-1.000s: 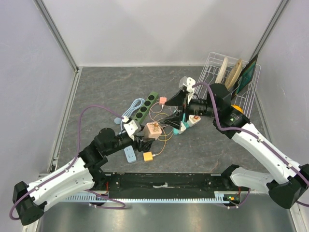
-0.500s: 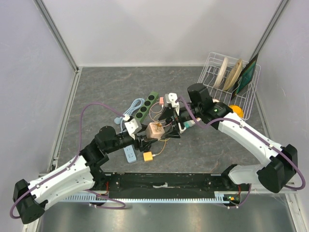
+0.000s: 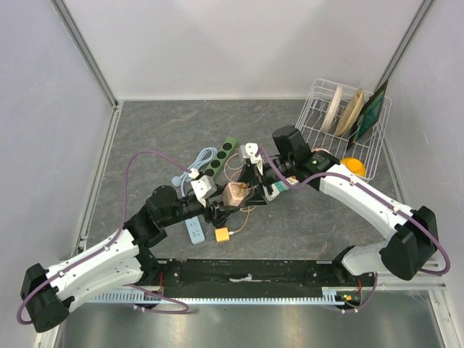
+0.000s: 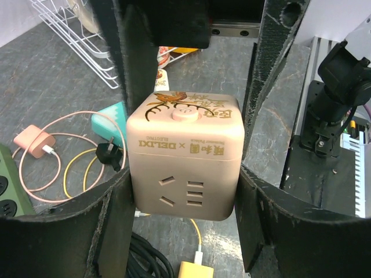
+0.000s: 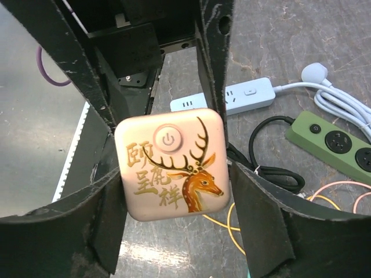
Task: Insert the plug
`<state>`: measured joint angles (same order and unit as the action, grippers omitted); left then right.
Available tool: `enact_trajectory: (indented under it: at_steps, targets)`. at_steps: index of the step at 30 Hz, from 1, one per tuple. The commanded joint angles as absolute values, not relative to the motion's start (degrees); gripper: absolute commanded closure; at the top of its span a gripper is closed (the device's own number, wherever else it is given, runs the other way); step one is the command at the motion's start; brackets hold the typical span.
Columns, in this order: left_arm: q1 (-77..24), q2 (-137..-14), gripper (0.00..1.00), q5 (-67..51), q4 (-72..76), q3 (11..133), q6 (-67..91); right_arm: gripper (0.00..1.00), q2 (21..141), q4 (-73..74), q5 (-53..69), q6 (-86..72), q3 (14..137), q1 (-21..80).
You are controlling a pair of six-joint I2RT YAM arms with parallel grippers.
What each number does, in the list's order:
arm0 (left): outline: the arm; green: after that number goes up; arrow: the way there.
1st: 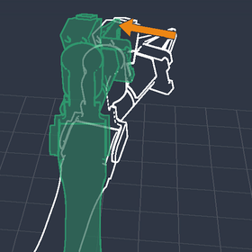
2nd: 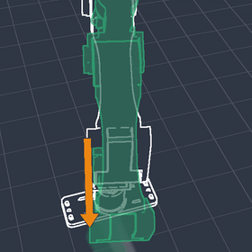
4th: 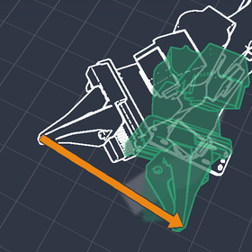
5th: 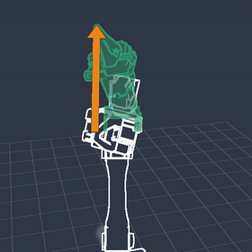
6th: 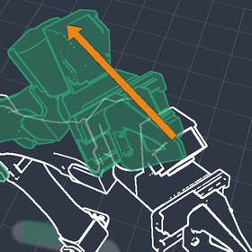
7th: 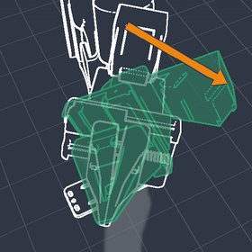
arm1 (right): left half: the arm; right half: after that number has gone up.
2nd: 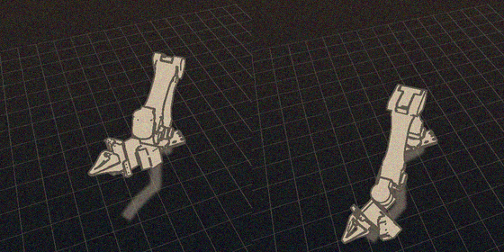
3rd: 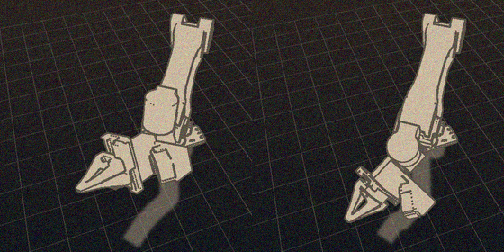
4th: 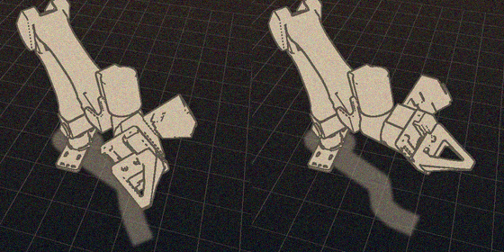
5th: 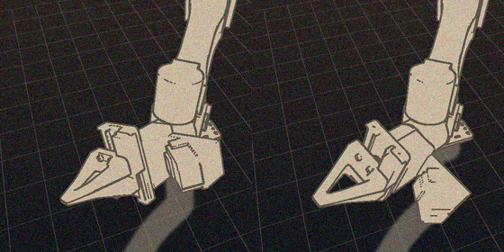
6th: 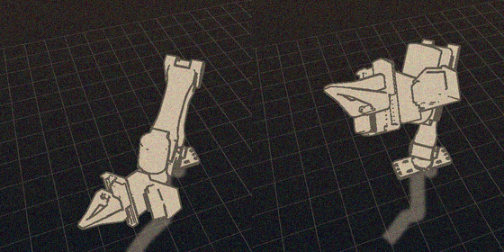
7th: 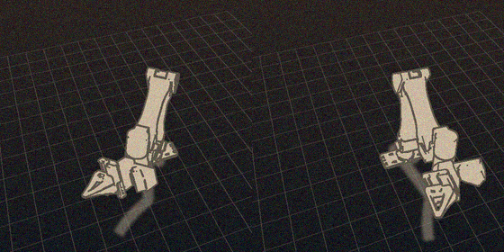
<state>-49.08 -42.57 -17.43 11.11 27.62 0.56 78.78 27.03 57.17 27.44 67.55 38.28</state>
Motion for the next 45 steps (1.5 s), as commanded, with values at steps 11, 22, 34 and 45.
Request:
enact_trajectory:
  at_steps: [11, 22, 34, 45]
  targets:
    - [-48.95, -40.17, 0.11, -6.26, 9.07, 29.71, 5.35, 1.0, 78.57, 25.84, 53.27, 28.92, 68.91, 38.76]
    - [-48.87, -35.85, 0.01, 36.25, -23.34, 32.78, 37.85, 1.0, 76.38, 14.51, 31.12, 16.79, 63.02, 38.23]
    - [-43.24, -62.2, 0.2, 33.58, -42.36, 39.99, 56.16, 1.0, 73.39, 11.78, 29.88, 14.33, 58.27, 38.5]
    - [-41.57, -76.1, 0.29, 23.47, -33.67, 43.06, 46.42, 1.0, 73.04, 10.63, 30.76, 13.89, 56.95, 38.67]
